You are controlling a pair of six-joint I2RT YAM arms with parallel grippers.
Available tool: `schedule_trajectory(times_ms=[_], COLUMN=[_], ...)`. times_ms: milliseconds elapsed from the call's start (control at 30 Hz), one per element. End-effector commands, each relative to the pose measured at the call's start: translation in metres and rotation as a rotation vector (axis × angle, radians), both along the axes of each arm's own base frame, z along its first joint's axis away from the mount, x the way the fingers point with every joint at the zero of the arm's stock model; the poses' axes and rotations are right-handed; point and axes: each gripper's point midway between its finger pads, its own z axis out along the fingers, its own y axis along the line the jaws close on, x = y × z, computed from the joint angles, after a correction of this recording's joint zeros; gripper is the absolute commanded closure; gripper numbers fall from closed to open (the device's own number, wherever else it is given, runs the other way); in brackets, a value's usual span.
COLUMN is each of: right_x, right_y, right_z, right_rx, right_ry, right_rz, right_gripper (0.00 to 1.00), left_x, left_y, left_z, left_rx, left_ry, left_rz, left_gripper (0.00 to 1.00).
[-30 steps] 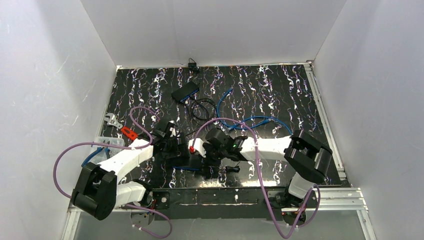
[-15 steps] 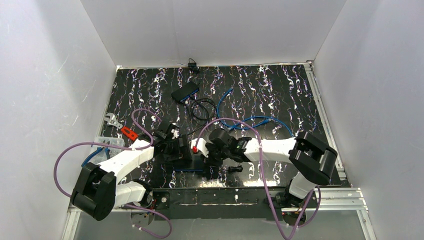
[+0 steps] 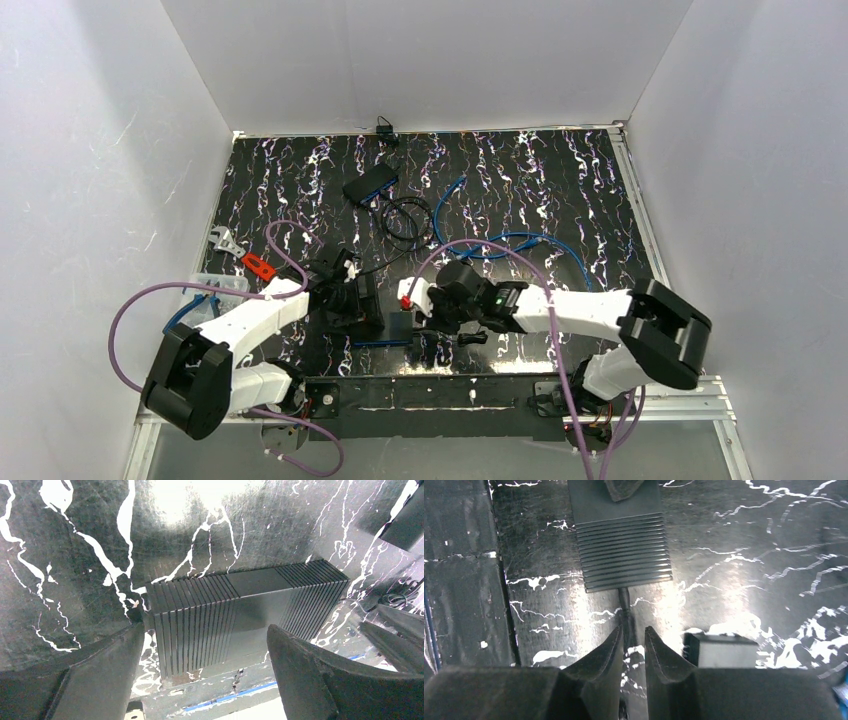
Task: Insert the plug into the switch port
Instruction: Insert the power into the switch port.
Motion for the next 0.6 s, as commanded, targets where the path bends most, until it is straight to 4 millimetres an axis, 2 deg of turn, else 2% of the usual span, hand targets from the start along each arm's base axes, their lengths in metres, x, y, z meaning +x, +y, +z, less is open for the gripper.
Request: schedule_trajectory(times_ms=[0,100,167,233,400,433,567], right_x=[0.015,0.028,0.033,0.036,0.036,0.032,0.013], right_y=[-0.016,-0.035,-0.047,-0.058,-0.091,-0.094,-0.098], right_z=[0.028,0.038,0.048,0.054,0.043,0.042,0.036], right_rx=[0.026,0.03,0.054,0.067,-0.008,-0.006,0.072], right_ry=[-0.072,-0.058,-0.002,0.076,0.246,0.276,0.375], right_rz=[-0.13,-0.277,-0.387,-0.489,-0.707,-0.719,-0.754], right_gripper=[0.71,0.73,0.78,0.8,0.79,0.77,0.53], left_x=[0.002,0.005,0.007,0.008,0.014,0.015,0.018], left_y=[-0.001,-0.002,-0.001,-0.001,-0.002,-0.001,0.002], left_z=[0.019,0.032,0.041,0.05,0.075,0.079,0.093], left_rx=[-0.011,-0.022,-0.027,-0.033,-0.056,-0.054,-0.044], left_ry=[-0.027,-0.065,-0.087,-0.11,-0.18,-0.192,-0.236], left_rz=[-0.003,-0.002,-0.004,-0.006,-0.015,-0.015,-0.018], left_gripper=[0.08,0.07,0.06,0.04,0.02,0.02,0.02])
